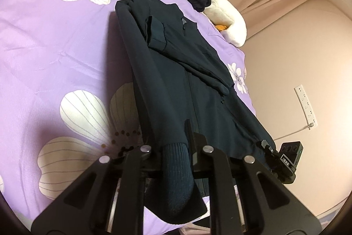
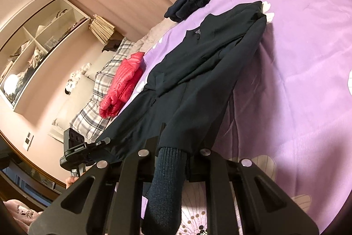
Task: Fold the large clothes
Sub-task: 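Close the right tool on the ribbed hem while the left tool grasps it too, then lift the held hem with both tools and carry it toward the collar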
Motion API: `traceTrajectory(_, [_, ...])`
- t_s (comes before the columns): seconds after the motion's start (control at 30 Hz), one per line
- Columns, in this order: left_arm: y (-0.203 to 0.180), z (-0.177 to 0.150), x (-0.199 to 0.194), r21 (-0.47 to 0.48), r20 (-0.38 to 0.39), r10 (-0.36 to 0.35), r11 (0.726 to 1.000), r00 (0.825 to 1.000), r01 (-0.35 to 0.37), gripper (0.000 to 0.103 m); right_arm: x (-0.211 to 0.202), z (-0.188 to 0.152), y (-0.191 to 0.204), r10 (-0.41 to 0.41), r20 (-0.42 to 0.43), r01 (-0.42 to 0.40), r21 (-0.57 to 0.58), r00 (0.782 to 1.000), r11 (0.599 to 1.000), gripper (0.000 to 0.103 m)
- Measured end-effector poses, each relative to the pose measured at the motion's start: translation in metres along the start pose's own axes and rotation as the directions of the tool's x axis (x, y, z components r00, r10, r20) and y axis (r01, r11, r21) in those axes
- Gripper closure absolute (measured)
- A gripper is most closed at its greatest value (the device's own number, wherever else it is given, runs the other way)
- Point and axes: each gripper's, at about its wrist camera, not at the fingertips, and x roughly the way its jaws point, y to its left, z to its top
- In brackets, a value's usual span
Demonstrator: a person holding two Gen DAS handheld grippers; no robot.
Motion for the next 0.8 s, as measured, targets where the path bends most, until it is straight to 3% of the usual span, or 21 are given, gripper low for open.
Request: traceTrajectory(0.8, [0.000, 0.006, -0.012, 0.047, 0.016, -0.075, 0.996, 0.997, 0.074, 0.091, -0.007, 0.008, 0.003, 0.115, 0.026, -0.115, -0.017, 0.993, 0.993, 0.090])
